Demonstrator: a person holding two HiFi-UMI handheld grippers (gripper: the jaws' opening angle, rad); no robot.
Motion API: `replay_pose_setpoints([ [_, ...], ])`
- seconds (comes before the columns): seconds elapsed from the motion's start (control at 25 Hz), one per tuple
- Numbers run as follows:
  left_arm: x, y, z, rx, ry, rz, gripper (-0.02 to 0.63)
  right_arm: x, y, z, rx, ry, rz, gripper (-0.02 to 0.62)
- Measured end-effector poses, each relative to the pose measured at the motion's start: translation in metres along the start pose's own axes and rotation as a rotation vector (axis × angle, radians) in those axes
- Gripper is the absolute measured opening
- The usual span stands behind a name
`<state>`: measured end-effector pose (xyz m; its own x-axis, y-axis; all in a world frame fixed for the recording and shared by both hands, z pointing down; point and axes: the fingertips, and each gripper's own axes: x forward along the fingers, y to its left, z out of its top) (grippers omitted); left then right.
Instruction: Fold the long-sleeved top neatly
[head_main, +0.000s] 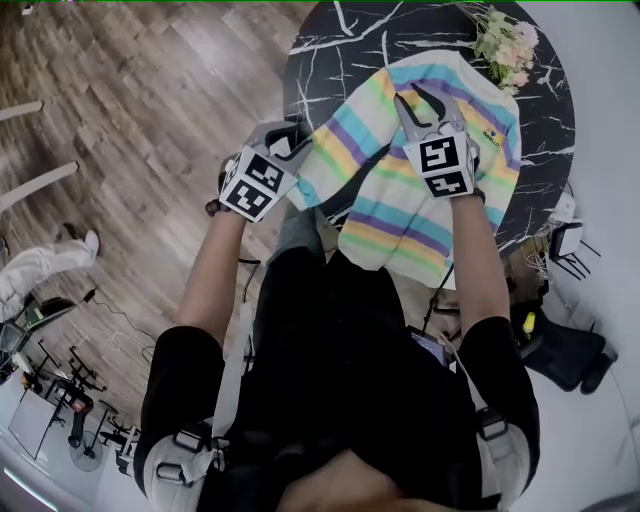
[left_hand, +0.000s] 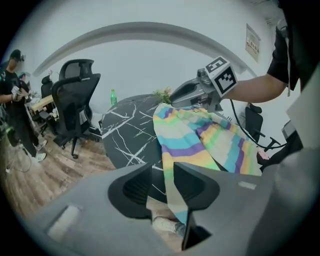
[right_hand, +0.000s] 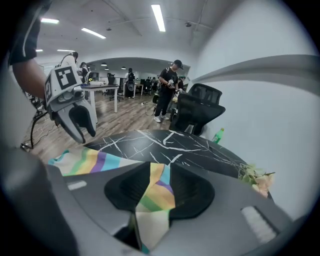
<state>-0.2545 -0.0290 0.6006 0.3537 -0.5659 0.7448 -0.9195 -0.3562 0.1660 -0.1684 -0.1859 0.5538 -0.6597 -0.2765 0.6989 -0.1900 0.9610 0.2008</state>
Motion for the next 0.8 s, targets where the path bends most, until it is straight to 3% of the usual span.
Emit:
replay_pose_setpoints([
  [0.24,0.003,-0.016,-0.037,-0.040,0.042,-0.059,0.169,0.021,0.014,0.002,0.017,0.028,0.018,0.129],
  [0.44,0.009,-0.018,-0.047,0.003,0.064,-0.069,0.167,0.032,0.022,-0.001,0.025,0.061,0.019,0.129],
  [0.56,0.010,-0.014,-0.048,0.013,0.074,-0.060,0.129,0.037,0.023,-0.006,0.030,0.085,0.015,0.129],
  [0.72,0.012,-0.012,-0.049,-0.002,0.087,-0.084,0.020,0.042,0.014,-0.007,0.094,0.097,-0.013,0.127],
  [0.8,0.010,-0.010,-0.048,-0.004,0.087,-0.096,0.017,0.046,0.008,-0.005,0.129,0.101,-0.029,0.127],
])
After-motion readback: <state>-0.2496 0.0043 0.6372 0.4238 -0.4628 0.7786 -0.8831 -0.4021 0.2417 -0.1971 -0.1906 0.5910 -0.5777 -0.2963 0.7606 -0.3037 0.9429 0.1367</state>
